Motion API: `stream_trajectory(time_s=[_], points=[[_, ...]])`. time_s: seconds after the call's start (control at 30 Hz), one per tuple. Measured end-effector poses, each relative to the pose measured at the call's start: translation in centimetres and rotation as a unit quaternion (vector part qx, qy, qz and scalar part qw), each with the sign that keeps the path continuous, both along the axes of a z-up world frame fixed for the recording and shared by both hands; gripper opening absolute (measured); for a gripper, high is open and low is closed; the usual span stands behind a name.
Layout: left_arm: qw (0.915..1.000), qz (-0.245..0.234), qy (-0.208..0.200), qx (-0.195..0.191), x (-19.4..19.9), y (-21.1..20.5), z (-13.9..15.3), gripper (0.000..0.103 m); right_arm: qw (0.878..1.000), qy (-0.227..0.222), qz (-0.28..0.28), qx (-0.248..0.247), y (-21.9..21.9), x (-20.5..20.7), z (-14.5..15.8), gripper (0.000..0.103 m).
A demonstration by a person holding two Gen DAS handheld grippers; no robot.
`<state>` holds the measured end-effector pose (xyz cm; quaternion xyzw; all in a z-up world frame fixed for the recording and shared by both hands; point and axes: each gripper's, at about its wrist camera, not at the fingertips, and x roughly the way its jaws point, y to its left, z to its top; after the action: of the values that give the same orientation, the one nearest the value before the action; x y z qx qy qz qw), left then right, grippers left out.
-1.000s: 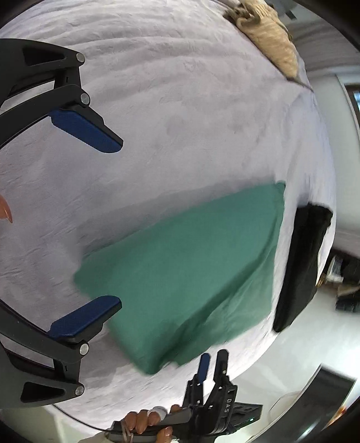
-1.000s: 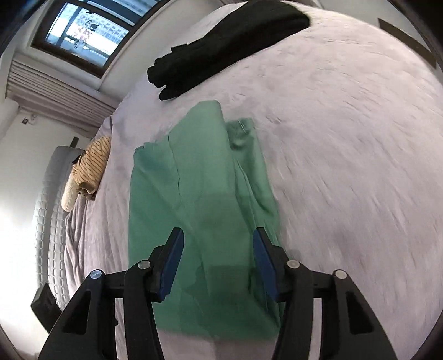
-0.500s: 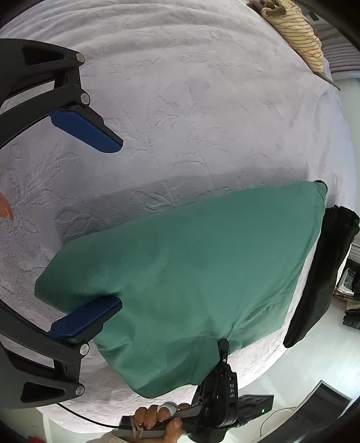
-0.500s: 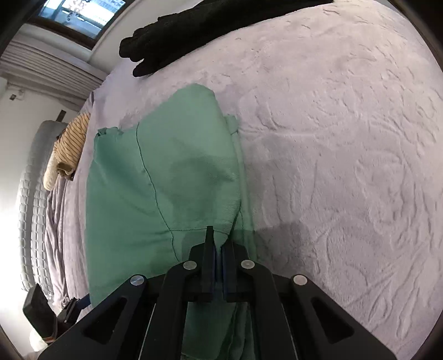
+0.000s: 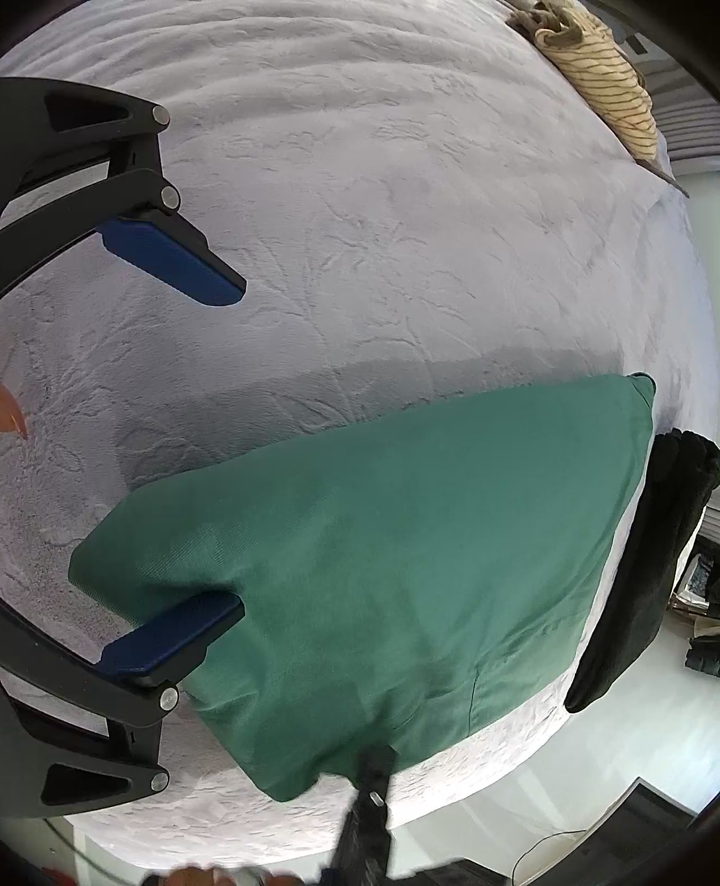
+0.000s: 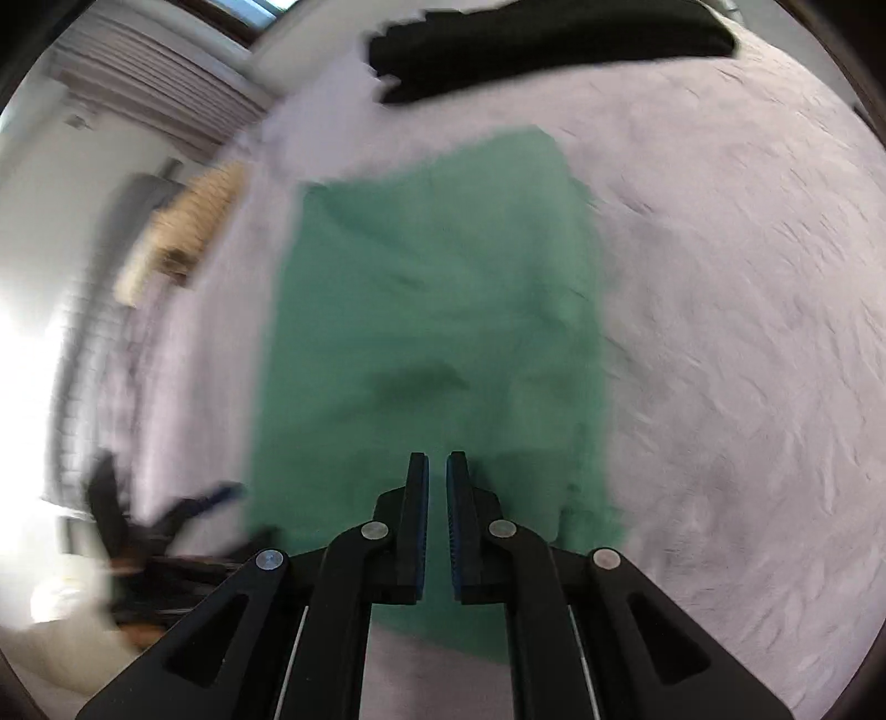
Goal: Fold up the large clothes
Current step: 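Press the tucked edge flat with the right tool and open it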
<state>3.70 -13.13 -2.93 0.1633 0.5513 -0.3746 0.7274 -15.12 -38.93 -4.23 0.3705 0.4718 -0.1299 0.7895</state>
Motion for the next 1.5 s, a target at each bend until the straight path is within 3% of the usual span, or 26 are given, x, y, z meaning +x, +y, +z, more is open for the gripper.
stream_trajectory(time_s=[0.03,0.1,0.17,0.23,0.33,0.57,0.9,0.97,1.0,1.03,1.07,1.2,1.33,1.5], points=[[1.0000,0.000,0.002,0.000,0.0,0.0,0.0,0.103,1.000,-0.004,-0.024,0.016,-0.8,-0.8,-0.9,0.001],[1.0000,0.001,0.010,-0.001,0.1,0.0,-0.2,0.103,0.992,-0.032,-0.093,0.082,-2.9,-3.3,-3.1,0.000],[0.9998,0.007,0.021,-0.002,0.3,0.0,-0.4,0.103,0.982,-0.049,-0.131,0.126,-3.8,-5.0,-4.5,0.000],[0.9995,0.014,0.027,0.001,0.3,0.3,-0.5,0.103,0.979,-0.052,-0.138,0.140,-3.8,-5.8,-4.7,0.000],[0.9993,0.021,0.028,0.009,0.4,0.4,-0.4,0.103,0.986,-0.029,-0.120,0.115,-3.4,-6.0,-3.4,0.000],[0.9988,0.024,0.033,0.026,0.4,-0.1,-0.2,0.103,0.988,0.000,-0.112,0.108,-3.4,-7.5,-2.1,0.001],[0.9968,0.029,0.068,0.028,0.8,-0.3,-0.8,0.103,0.992,-0.016,-0.097,0.077,-3.7,-6.1,0.7,0.005],[0.9954,0.027,0.088,0.027,1.0,-0.3,-1.1,0.103,0.993,-0.015,-0.092,0.078,-3.7,-5.7,0.6,0.016],[0.9952,0.029,0.090,0.024,1.1,-0.3,-1.0,0.103,0.993,-0.014,-0.091,0.078,-3.6,-5.5,0.6,0.035],[0.9954,0.030,0.088,0.023,1.1,-0.3,-0.9,0.103,0.993,-0.018,-0.090,0.076,-3.5,-5.3,0.7,0.061],[0.9959,0.030,0.082,0.023,1.0,-0.3,-0.6,0.103,0.993,-0.023,-0.090,0.075,-3.5,-5.2,0.8,0.069],[0.9973,0.027,0.068,-0.006,1.3,-0.1,1.1,0.103,0.993,-0.035,-0.079,0.077,-3.9,-4.6,0.9,0.072],[0.9957,0.029,0.082,-0.033,2.9,-1.2,1.7,0.103,0.992,-0.046,-0.068,0.092,-5.0,-3.4,0.3,0.072],[0.9884,0.026,0.142,-0.049,4.5,-2.7,-0.7,0.103,0.988,-0.062,-0.055,0.127,-7.2,-1.0,-1.0,0.072]])
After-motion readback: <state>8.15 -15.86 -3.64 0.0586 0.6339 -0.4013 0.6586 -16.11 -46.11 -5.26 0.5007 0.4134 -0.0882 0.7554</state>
